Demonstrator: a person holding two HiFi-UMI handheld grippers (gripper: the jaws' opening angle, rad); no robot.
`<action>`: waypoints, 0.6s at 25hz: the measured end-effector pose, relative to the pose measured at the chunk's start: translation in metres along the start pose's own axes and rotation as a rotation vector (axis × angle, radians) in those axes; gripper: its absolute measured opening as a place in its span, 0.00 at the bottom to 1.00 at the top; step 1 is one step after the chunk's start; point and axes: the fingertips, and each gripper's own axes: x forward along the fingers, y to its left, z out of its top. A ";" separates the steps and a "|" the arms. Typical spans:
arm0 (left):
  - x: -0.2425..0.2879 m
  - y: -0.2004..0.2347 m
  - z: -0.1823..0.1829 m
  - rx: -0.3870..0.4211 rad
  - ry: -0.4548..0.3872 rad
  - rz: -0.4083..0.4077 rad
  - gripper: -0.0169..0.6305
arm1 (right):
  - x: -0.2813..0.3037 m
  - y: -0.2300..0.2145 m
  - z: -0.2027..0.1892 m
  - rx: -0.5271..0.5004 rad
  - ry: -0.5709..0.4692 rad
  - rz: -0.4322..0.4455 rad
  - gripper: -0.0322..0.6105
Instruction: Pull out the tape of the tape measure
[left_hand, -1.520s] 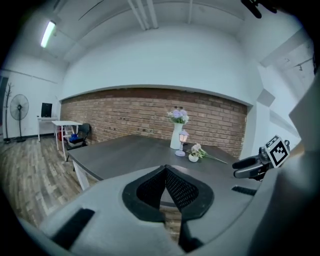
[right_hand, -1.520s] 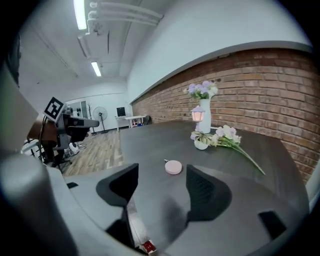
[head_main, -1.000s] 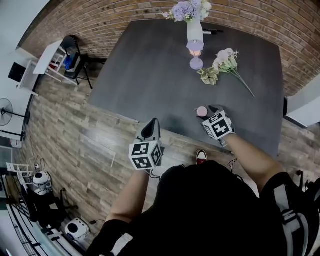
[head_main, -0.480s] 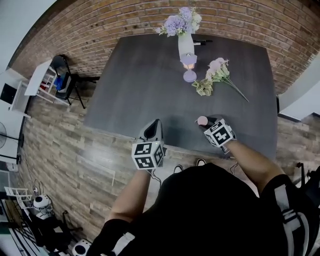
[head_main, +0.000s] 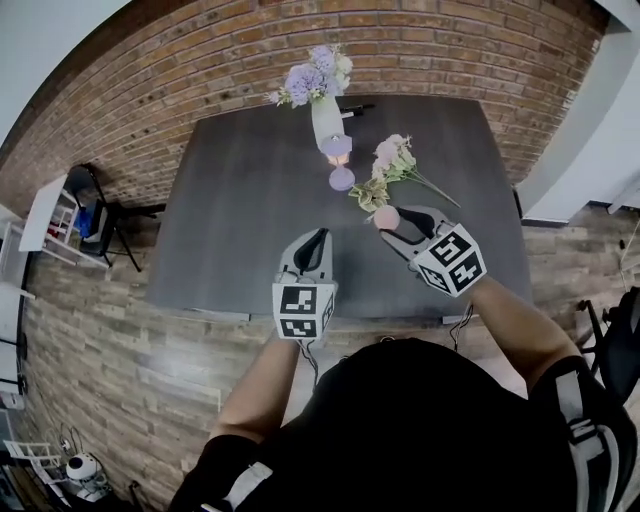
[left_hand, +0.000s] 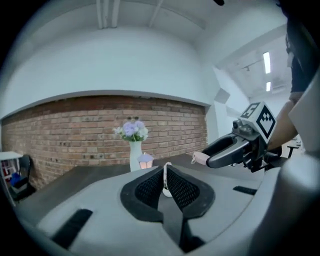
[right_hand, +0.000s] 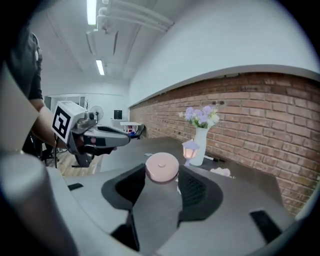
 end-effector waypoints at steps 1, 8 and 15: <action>0.004 -0.004 0.011 0.032 -0.022 -0.014 0.05 | -0.005 -0.001 0.010 -0.002 -0.019 -0.005 0.37; 0.022 -0.042 0.055 0.121 -0.109 -0.209 0.22 | -0.020 -0.005 0.043 -0.021 -0.077 -0.047 0.37; 0.021 -0.068 0.058 0.223 -0.123 -0.314 0.22 | -0.024 0.001 0.045 -0.062 -0.053 -0.052 0.37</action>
